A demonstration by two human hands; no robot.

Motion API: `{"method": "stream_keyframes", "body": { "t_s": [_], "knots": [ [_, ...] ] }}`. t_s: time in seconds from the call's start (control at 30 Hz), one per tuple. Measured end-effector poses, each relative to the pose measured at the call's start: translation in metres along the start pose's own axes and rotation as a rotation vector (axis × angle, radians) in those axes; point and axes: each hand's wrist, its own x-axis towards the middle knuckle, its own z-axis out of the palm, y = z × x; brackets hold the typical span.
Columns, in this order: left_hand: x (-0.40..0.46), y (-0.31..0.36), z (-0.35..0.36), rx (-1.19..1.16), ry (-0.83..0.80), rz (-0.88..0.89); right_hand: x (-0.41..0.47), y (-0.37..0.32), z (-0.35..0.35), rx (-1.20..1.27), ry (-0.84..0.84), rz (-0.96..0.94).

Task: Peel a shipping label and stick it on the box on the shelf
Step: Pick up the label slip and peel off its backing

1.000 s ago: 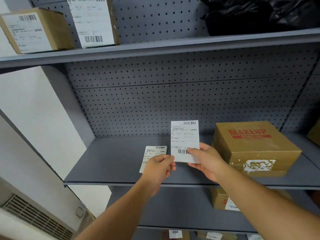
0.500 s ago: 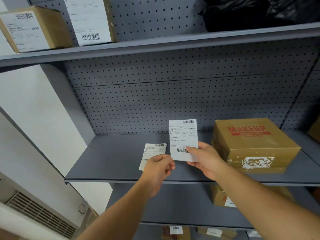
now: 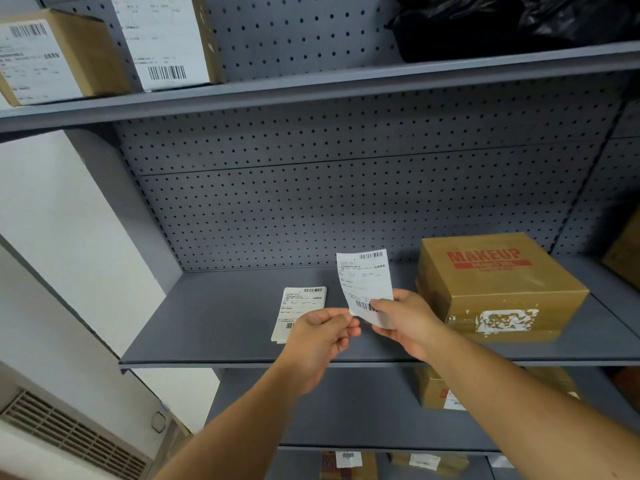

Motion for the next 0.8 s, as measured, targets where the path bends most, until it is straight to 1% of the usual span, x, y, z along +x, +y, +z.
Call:
{"method": "stream_keyframes", "body": {
  "t_s": [0.07,0.13,0.17,0.23,0.27,0.33,0.4,0.5,0.57,0.8],
  "knots": [
    [0.001,0.001,0.001,0.009,-0.016,0.011,0.000,0.001,0.002,-0.067,-0.001,0.021],
    [0.003,0.001,0.002,0.017,-0.008,0.018,0.000,0.004,0.007,-0.208,0.027,0.016],
    [0.004,0.001,0.002,0.029,0.003,0.023,0.000,0.005,0.009,-0.326,0.065,-0.023],
    [0.007,0.001,0.002,0.065,0.023,0.039,-0.002,0.003,0.012,-0.501,0.136,-0.187],
    [0.009,0.001,0.001,0.081,0.030,0.047,-0.004,0.000,0.013,-0.515,0.139,-0.285],
    [0.011,0.002,-0.001,0.100,0.041,0.056,-0.007,-0.007,0.015,-0.483,0.054,-0.378],
    [0.014,0.003,-0.004,0.114,0.043,0.063,-0.009,-0.011,0.015,-0.496,-0.042,-0.387],
    [0.019,0.005,-0.007,0.148,0.038,0.070,-0.010,-0.014,0.014,-0.570,-0.118,-0.427],
    [0.022,0.005,-0.007,0.194,0.042,0.073,-0.008,-0.013,0.013,-0.591,-0.130,-0.448],
    [0.026,0.008,-0.009,0.351,0.067,0.117,-0.003,-0.015,0.012,-0.744,-0.081,-0.517]
  ]
}}
